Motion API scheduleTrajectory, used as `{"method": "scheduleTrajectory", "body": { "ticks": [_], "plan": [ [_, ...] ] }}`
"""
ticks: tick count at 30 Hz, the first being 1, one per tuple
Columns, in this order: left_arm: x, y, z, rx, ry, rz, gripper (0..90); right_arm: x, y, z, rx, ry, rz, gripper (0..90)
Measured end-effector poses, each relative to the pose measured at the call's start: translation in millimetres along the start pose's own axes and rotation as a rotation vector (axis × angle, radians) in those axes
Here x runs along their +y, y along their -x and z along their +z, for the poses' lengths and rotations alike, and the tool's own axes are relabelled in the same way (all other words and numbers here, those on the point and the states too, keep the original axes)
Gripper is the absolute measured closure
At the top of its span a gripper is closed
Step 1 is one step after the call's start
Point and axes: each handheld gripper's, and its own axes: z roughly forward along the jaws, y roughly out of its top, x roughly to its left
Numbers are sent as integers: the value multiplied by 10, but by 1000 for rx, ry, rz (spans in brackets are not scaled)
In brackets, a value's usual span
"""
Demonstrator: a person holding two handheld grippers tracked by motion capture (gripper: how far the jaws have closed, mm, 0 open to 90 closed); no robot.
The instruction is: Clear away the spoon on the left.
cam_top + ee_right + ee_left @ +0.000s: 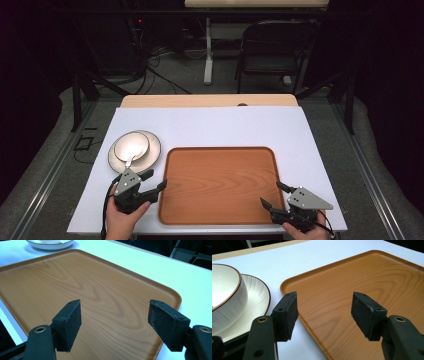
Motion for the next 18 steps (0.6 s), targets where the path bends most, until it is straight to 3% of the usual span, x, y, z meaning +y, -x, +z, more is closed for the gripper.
{"method": "scheduleTrajectory", "body": {
  "ticks": [18],
  "plan": [
    [0,-6,6,5,-28,-15,383,1,-6,7,6,2,-2,262]
  ]
}}
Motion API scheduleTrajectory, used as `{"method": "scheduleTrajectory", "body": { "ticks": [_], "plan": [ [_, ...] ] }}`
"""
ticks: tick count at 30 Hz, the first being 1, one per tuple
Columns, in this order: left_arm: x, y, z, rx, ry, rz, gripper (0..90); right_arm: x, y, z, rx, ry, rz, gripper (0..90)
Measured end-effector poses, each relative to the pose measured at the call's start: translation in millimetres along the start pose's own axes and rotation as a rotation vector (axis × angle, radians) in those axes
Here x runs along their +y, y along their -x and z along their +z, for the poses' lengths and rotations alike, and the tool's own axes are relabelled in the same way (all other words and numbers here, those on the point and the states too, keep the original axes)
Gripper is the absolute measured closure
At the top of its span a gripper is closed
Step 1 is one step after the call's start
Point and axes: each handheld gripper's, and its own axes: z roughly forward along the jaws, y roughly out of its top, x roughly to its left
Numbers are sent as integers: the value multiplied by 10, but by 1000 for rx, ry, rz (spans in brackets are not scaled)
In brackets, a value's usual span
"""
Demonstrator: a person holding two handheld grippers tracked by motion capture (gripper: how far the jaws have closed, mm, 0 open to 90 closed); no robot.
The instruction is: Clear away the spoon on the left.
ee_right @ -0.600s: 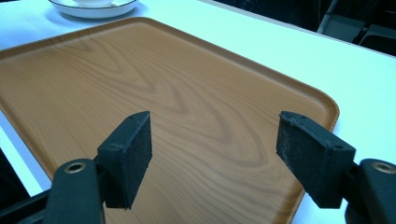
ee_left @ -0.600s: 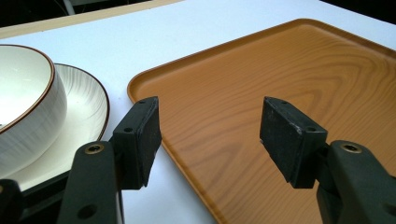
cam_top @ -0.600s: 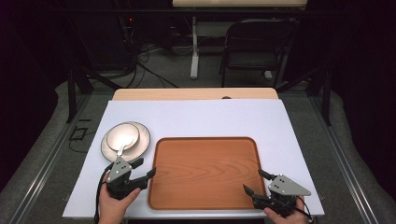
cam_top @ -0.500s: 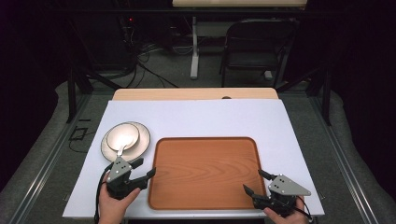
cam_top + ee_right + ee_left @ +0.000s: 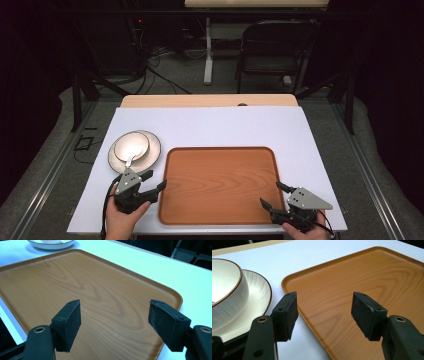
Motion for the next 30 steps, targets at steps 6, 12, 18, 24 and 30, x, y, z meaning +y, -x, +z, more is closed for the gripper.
{"method": "scheduleTrajectory", "body": {
  "ticks": [6,12,18,24,30],
  "plan": [
    [15,-30,2,6,-18,-42,389,-1,-2,9,3,-5,0,261],
    [85,-55,18,22,-55,-58,400,-2,0,7,3,-6,1,259],
    [197,-82,9,21,-60,-72,409,-3,-1,12,5,-9,3,260],
    [320,-118,-11,25,-69,-85,409,-1,-1,10,5,-8,3,259],
    [402,-155,-33,30,-68,-96,408,1,2,4,8,0,5,260]
  ]
}}
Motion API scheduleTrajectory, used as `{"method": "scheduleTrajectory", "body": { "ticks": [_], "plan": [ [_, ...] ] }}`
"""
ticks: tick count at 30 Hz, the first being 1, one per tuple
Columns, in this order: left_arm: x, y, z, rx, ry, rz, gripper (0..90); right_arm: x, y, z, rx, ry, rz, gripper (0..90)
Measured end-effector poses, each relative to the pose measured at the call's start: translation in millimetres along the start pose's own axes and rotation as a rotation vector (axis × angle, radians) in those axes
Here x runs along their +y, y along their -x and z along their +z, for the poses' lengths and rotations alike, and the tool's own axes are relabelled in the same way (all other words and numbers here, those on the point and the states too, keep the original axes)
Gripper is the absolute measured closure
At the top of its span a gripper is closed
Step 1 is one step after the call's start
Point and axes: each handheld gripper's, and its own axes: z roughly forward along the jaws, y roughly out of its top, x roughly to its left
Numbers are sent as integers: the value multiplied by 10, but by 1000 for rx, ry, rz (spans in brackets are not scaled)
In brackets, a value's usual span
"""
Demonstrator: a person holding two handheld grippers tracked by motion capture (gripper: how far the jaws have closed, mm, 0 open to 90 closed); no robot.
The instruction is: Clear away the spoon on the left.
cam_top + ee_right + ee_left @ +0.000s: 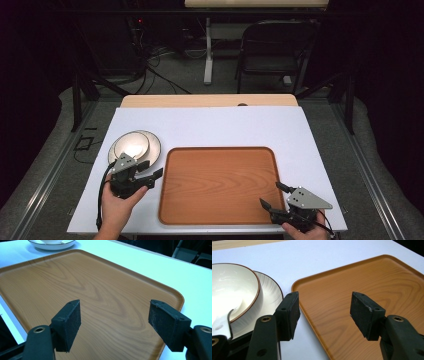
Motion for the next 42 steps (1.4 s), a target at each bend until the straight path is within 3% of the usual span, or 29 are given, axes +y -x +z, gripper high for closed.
{"method": "scheduleTrajectory", "body": {
  "ticks": [11,19,30,34,42],
  "plan": [
    [167,-96,-97,25,3,-22,427,18,-5,-13,42,15,32,249],
    [254,-232,-172,25,2,-98,456,25,-20,-29,70,30,11,198],
    [356,-350,-236,50,-13,-147,528,23,-21,-25,57,31,4,198],
    [402,-392,-254,64,-44,-164,555,20,-27,-24,62,22,5,198],
    [483,-527,-226,96,-153,-203,649,14,-32,-20,61,11,-3,199]
  ]
}}
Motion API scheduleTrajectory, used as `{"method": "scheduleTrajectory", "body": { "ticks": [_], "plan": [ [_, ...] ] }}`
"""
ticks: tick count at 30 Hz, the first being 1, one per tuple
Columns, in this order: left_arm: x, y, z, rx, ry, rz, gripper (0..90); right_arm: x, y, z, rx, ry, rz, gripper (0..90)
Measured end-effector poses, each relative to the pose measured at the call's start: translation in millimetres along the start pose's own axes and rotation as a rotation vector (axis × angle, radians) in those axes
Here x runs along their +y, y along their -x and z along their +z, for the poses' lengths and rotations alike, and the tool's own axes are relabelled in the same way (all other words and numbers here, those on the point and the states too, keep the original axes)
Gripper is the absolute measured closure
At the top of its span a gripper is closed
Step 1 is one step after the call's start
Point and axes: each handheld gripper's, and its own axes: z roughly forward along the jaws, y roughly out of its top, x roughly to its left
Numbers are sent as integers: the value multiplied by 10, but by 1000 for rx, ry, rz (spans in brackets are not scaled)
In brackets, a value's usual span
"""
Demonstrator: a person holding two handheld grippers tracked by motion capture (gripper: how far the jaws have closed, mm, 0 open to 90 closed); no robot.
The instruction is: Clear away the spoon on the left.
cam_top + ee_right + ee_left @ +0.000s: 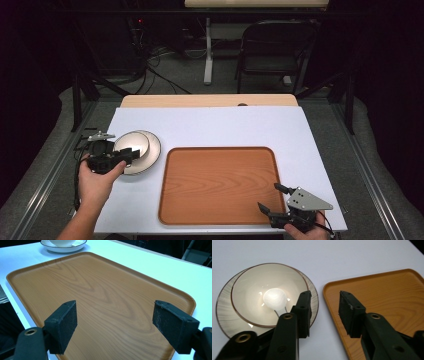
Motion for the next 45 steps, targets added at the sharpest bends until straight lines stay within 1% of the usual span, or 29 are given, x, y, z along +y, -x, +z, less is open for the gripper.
{"method": "scheduleTrajectory", "body": {
  "ticks": [2,6,9,15,18,21,31,38,42,45],
  "plan": [
    [10,-22,17,23,-25,-5,677,-1,0,0,0,-3,-3,198],
    [18,-56,52,49,-63,-20,761,-3,-4,5,1,-6,-1,198],
    [17,-75,84,52,-86,-28,809,-5,-4,5,1,-10,-5,199],
    [-13,-90,162,47,-122,-43,869,-6,-3,5,1,-14,-6,198],
    [-42,-89,204,44,-138,-43,881,-7,-5,7,1,-14,-5,198],
    [-64,-89,238,46,-144,-48,887,-6,-4,5,1,-16,-6,198],
    [-113,-154,250,66,-166,-54,898,-7,-6,3,1,-17,-8,198],
    [-134,-253,227,95,-171,-59,900,-7,-8,4,3,-19,-10,198],
    [-135,-340,204,129,-171,-65,900,-7,-8,7,3,-21,-11,198],
    [-147,-411,192,141,-165,-83,900,-7,-9,7,4,-20,-12,199]
  ]
}}
